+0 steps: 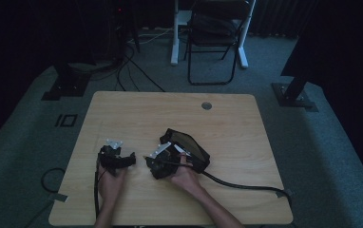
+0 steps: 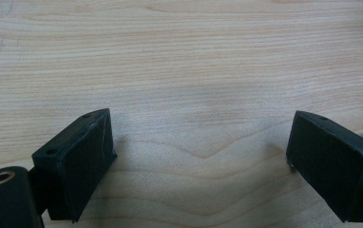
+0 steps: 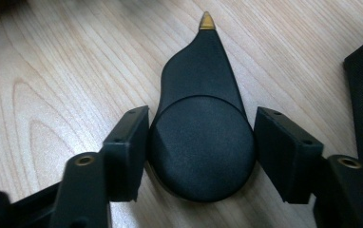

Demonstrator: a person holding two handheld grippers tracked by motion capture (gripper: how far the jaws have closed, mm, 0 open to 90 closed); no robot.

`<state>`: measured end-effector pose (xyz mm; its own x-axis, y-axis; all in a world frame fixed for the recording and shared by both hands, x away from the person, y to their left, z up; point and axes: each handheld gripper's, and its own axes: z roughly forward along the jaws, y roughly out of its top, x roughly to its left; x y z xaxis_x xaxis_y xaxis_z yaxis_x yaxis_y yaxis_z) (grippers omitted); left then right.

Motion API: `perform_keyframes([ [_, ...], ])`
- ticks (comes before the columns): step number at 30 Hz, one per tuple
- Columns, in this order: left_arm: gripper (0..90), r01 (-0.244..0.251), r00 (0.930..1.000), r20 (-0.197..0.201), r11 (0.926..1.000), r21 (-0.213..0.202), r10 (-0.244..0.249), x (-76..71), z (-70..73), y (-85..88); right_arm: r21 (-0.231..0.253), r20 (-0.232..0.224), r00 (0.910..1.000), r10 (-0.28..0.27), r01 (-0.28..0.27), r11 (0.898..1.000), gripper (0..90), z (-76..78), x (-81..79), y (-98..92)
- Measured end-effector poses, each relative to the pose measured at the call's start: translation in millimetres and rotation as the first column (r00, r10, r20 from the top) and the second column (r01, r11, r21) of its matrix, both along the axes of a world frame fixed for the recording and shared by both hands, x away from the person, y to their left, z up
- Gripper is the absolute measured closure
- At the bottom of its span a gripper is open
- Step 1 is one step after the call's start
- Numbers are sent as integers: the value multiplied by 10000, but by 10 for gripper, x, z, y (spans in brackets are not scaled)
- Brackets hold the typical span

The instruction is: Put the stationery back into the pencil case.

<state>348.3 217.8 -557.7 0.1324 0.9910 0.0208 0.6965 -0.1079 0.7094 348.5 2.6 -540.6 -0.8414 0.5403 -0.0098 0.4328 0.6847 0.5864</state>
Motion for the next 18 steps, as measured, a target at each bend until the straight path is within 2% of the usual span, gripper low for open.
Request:
perform_keyframes([
  [10,88,1,10000,-1,10000,0,-1,0,0,0,27,39,10000,-48,48,10000,419,4,-5,-11],
  [18,88,9,10000,-11,10000,9,-8,0,1,1,23,297,9995,-86,85,10000,419,7,-43,-11],
])
